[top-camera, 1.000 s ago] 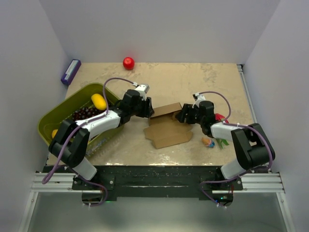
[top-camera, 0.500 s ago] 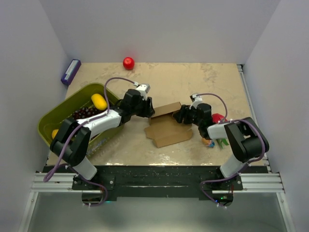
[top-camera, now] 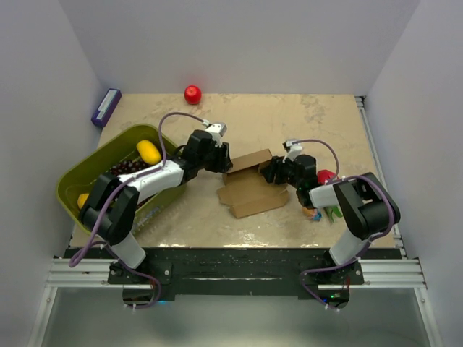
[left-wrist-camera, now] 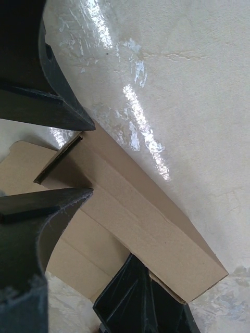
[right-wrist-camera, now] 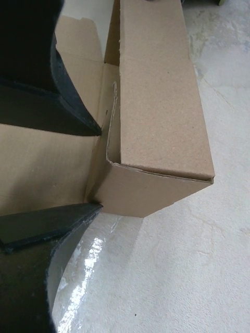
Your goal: Fold the paper box
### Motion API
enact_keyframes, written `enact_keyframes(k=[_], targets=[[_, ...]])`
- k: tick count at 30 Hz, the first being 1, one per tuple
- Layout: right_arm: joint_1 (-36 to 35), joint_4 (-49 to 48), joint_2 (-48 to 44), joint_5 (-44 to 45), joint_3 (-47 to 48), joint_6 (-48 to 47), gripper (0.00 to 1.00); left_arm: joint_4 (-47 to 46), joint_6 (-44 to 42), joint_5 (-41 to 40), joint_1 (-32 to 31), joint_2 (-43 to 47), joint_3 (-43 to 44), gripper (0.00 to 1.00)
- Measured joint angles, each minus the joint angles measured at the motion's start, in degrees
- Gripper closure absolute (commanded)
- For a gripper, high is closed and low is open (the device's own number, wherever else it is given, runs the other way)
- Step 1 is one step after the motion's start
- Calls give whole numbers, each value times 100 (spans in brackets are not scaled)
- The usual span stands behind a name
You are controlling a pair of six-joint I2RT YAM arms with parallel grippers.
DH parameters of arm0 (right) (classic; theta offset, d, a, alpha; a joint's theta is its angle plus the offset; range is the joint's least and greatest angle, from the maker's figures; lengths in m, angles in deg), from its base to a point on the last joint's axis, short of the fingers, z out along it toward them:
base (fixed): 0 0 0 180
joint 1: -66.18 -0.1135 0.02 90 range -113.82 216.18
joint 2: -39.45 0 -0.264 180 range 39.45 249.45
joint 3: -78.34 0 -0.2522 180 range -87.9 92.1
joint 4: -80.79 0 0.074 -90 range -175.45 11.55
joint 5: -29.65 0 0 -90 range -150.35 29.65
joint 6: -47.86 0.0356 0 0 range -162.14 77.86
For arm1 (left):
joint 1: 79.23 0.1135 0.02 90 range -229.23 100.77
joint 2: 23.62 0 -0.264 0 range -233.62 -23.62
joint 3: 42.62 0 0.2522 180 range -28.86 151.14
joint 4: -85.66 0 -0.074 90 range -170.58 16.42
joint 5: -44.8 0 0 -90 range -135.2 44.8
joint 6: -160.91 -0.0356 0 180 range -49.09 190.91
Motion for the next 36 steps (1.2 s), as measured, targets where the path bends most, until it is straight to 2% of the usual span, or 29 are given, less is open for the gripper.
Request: enact_keyframes(k=[5, 7, 9, 12, 19, 32, 33, 36], targets=[[-20, 55, 31, 98, 46, -153, 72, 131, -55, -33, 31, -50, 114, 48], [-33, 66, 92, 140, 103, -203, 73, 166, -61, -66, 46, -74, 155, 48], [-39, 83, 138, 142, 155, -234, 79, 208, -72, -96, 68, -79, 186, 47], [-61, 111, 151, 144, 181, -267, 81, 289, -111, -120, 70, -96, 243, 44], [-151, 321, 107, 146, 229, -275, 90, 420, -238, -133, 70, -118, 350, 23], [-442, 1862, -944, 160, 229, -221, 97, 1010, -688, -37, 63, -133, 761, 16], [-446, 1958, -1038, 160, 227, -223, 97, 1069, -765, -20, 57, -133, 820, 12], [-455, 2264, -1303, 157, 229, -225, 98, 1250, -1032, 4, 9, -133, 1012, 9]])
